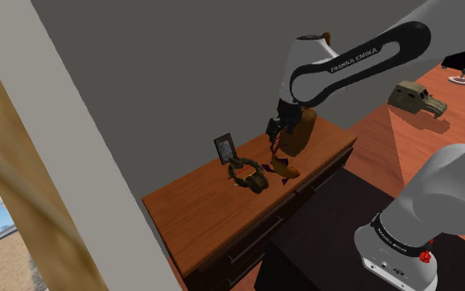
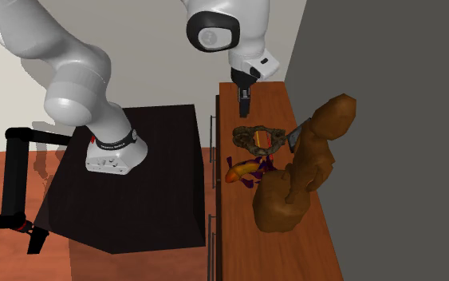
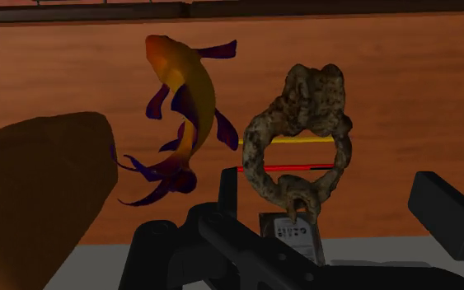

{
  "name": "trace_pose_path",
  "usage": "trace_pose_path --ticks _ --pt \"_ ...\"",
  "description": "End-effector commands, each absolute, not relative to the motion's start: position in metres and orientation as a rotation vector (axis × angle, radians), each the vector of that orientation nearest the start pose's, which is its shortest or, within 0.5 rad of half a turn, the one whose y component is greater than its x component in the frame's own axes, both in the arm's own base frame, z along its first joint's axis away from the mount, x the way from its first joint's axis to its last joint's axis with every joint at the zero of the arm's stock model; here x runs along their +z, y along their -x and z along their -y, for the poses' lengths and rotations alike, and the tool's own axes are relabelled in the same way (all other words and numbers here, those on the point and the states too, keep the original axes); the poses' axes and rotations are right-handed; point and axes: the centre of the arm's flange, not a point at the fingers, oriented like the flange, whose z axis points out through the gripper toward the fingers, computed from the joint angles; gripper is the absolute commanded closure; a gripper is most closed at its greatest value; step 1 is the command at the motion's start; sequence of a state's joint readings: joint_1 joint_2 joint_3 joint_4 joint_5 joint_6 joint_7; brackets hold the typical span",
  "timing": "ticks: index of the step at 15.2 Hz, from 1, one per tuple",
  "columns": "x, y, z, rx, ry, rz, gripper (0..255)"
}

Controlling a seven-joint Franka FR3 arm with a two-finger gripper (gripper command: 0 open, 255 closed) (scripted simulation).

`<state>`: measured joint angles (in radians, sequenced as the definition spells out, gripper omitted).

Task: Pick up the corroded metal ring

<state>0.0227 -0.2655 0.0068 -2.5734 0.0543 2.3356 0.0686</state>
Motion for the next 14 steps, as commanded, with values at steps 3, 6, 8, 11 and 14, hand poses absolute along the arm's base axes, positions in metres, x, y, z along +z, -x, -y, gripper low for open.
trace_pose_path --ticks 3,6,8,11,14 --pt "0.313 -0.449 -0.01 -0.036 3.11 -0.097 0" --pt "0.278 -0.468 -0.008 -0.031 3.117 -0.081 0" --pt "0.255 -0.481 -0.008 -0.028 3.122 -0.07 0" --pt "0.22 -0.5 -0.006 -0.023 3.129 -0.053 0" --pt "0.185 -0.519 -0.005 -0.018 3.136 -0.037 0"
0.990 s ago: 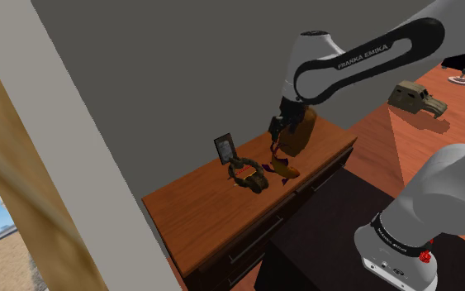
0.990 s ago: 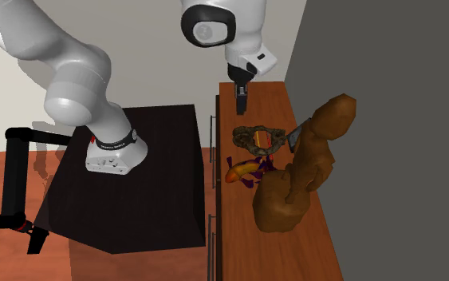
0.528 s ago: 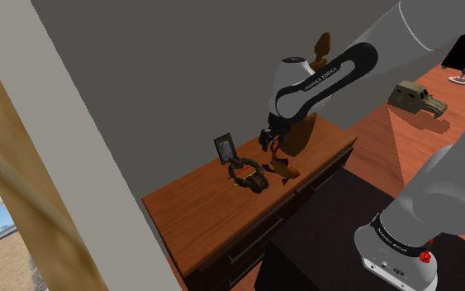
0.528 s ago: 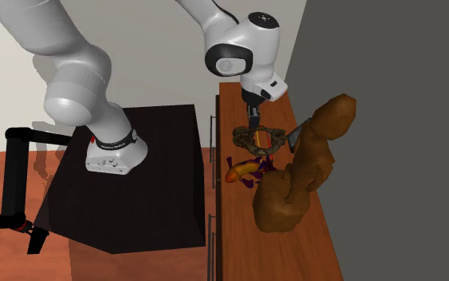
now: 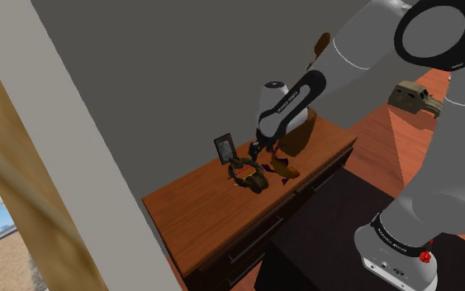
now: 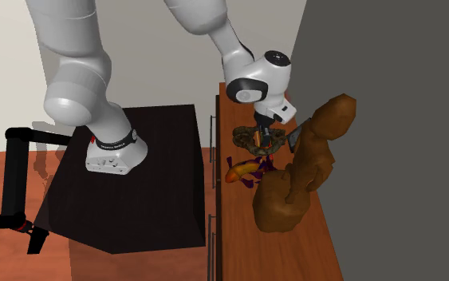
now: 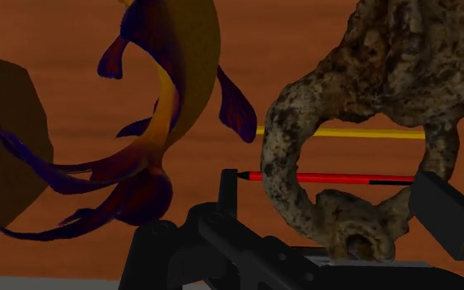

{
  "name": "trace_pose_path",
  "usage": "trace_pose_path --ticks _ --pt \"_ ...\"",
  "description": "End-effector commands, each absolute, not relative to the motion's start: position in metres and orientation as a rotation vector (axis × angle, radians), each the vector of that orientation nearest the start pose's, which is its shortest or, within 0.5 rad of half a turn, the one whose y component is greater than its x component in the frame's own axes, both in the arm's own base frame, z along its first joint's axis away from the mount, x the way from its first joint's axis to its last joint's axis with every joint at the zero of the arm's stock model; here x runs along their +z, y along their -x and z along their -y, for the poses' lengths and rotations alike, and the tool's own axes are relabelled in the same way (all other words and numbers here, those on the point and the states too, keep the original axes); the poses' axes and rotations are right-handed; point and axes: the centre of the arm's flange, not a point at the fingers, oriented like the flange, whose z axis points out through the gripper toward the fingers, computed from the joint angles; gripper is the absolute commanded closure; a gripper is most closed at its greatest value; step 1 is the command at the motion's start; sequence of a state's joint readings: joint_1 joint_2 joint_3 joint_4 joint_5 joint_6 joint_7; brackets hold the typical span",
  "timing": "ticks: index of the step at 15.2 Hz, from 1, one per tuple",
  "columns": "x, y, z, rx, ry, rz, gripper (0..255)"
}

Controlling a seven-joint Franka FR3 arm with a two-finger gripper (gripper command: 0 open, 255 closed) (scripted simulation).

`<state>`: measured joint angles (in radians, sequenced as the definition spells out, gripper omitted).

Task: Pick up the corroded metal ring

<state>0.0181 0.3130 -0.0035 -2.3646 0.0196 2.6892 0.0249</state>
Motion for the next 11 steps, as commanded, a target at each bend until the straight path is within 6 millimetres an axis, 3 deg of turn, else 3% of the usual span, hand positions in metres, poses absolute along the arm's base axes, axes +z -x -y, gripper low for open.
trace_pose_path --ticks 1,4,11 --pt "0.173 -0.526 -0.004 -0.016 3.138 -0.031 0" --pt "0.139 -0.544 -0.003 -0.011 3.145 -0.015 0" --pt "0.102 -0.544 -0.003 -0.011 3.145 -0.015 0"
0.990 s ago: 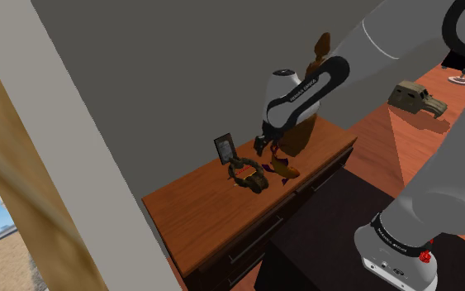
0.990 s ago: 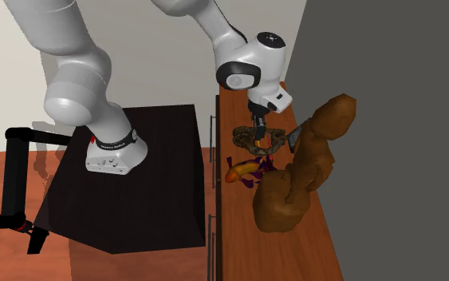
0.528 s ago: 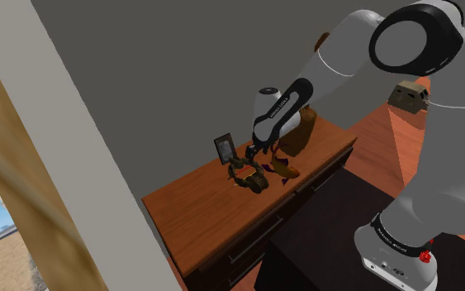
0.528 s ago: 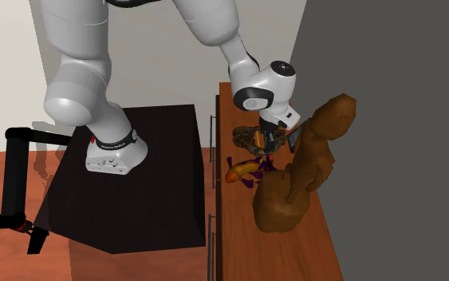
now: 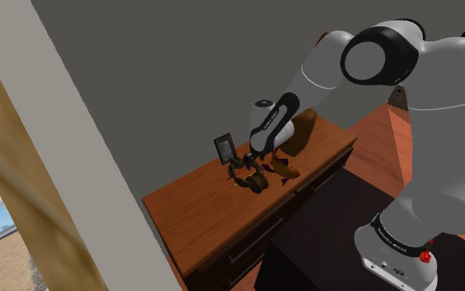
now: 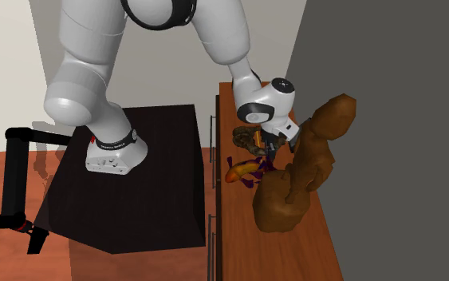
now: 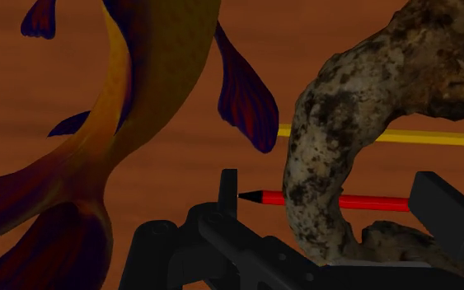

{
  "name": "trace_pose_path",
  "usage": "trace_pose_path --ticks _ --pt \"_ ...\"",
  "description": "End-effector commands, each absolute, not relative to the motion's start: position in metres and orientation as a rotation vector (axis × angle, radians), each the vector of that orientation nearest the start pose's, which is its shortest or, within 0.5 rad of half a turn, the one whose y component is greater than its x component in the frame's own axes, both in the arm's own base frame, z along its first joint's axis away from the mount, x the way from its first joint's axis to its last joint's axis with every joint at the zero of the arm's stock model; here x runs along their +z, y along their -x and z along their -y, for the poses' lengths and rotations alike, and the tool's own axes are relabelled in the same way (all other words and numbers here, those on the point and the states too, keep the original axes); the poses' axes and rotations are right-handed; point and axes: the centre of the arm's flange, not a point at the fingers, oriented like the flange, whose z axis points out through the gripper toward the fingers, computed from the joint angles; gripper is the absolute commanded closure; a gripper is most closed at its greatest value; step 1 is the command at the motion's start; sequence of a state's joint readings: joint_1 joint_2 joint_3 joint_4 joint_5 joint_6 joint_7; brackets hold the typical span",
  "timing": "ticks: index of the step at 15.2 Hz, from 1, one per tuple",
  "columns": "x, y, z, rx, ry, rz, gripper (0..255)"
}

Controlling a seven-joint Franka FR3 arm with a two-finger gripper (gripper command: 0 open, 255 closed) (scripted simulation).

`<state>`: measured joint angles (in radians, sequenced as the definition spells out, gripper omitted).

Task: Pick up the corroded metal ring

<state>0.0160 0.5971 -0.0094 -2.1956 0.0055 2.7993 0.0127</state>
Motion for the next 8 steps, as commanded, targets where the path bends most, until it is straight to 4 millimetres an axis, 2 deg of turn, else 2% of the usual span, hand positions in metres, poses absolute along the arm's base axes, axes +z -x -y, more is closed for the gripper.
trace_pose_path --ticks 1,3,4,8 --pt "0.099 -0.5441 -0.0031 -0.011 3.145 -0.015 0" --pt "0.099 -0.5441 -0.0031 -0.011 3.145 -0.015 0" --pt "0.0988 -0.5437 -0.0029 -0.011 3.145 -0.015 255" --pt "0.0989 -0.5437 -0.003 -0.011 3.145 -0.015 255"
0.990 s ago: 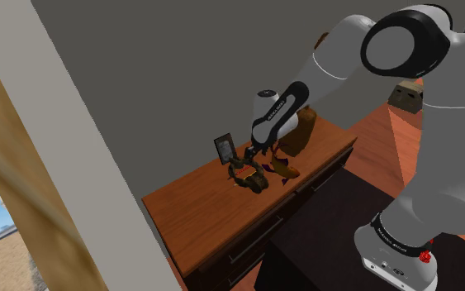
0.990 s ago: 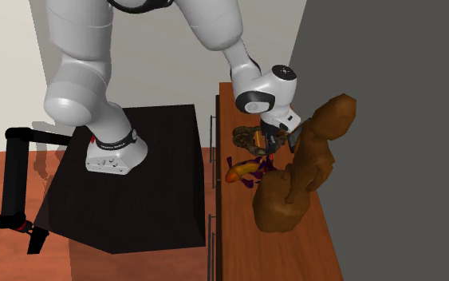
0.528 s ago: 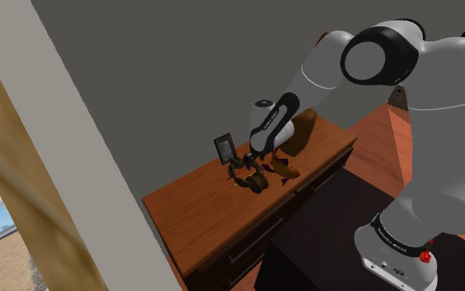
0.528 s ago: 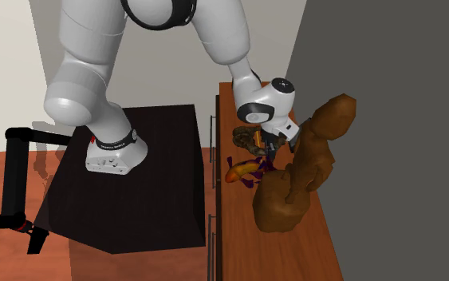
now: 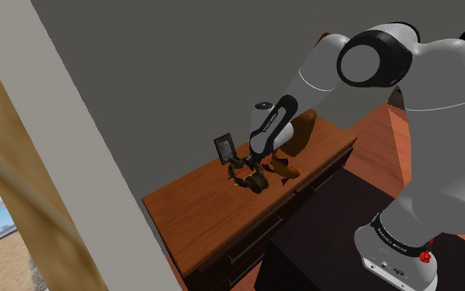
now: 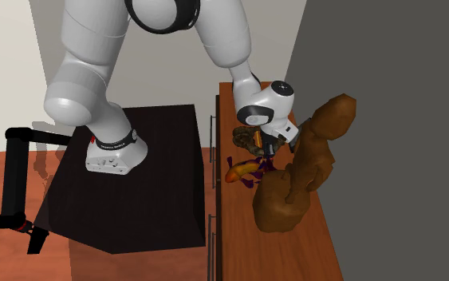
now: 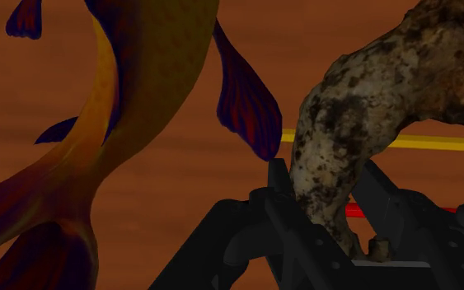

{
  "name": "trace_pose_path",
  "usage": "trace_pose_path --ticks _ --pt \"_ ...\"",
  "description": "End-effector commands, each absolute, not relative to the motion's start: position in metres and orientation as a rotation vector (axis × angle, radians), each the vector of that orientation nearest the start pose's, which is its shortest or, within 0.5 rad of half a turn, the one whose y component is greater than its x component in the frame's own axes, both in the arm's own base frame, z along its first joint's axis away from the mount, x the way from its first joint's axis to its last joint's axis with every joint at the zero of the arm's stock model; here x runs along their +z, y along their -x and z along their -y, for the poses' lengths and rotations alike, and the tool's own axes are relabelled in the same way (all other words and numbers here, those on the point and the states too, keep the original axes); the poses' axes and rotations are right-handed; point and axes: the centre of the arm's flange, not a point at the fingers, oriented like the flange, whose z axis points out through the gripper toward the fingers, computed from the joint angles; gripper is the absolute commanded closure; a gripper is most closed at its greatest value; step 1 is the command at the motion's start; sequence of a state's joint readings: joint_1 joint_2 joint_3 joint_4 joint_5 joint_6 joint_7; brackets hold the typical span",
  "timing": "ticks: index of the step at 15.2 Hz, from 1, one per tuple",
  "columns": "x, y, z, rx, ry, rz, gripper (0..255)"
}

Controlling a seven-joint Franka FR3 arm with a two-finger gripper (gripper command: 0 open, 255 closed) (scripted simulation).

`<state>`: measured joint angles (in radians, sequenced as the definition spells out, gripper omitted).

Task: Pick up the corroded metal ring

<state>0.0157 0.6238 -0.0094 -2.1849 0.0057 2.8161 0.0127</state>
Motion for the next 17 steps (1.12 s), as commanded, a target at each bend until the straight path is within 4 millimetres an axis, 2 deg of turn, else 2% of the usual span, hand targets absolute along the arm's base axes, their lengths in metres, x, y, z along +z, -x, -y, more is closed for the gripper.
trace_pose_path --ticks 1,5,17 --pt "0.099 -0.544 -0.003 -0.011 3.145 -0.015 255" --pt "0.099 -0.544 -0.003 -0.011 3.145 -0.015 255" --pt "0.162 -0.544 -0.003 -0.011 3.145 -0.015 255"
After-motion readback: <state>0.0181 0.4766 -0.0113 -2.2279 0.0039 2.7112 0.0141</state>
